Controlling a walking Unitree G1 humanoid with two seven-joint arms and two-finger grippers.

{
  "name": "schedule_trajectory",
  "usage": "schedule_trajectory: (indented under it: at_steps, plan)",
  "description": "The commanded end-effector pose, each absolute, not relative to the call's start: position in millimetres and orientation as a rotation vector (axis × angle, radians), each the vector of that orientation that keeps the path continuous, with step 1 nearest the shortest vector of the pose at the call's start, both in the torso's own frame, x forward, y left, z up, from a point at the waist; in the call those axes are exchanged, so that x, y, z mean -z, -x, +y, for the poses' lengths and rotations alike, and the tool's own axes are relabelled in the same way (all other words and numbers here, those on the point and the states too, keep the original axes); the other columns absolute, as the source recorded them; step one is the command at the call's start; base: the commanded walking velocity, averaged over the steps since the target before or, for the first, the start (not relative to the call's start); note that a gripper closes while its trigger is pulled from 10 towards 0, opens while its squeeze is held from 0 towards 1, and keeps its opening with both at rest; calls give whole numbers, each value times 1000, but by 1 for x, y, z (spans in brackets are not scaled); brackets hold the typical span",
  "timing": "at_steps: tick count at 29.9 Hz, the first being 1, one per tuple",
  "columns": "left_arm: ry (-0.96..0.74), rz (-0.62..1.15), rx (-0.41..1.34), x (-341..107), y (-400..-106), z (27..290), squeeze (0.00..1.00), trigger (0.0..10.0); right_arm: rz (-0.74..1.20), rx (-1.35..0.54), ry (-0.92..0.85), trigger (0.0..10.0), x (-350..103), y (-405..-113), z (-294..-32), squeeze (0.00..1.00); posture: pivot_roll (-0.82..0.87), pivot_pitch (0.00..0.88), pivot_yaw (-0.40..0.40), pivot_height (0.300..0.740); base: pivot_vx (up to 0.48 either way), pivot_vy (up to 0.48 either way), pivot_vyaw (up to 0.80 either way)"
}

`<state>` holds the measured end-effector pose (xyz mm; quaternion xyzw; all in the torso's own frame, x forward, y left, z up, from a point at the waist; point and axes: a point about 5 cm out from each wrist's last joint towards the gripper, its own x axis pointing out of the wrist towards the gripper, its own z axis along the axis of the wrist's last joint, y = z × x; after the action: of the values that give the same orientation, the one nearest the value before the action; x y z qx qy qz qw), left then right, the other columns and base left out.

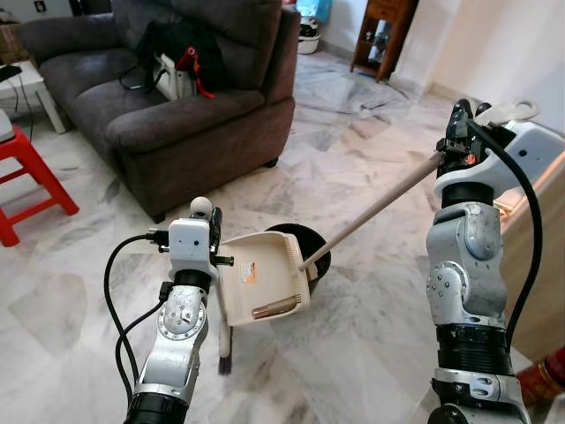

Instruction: Sweep floor

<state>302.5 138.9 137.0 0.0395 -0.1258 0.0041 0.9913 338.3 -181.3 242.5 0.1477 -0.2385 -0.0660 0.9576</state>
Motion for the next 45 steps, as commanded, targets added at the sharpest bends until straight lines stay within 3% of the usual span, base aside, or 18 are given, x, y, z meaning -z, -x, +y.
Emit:
schedule_trajectory:
  at_steps: [1,45]
  plan:
    - [-82,-318,7,-150,-304,132,0,10000,-561,144,-319,10000,-259,-332,-188,0,65,0,-78,740,319,0,0]
    - [-87,-352,-39,-159,-308,142,0,10000,-534,99,-345,10000,-256,-336,-183,0,82,0,-85,740,317,0,-73]
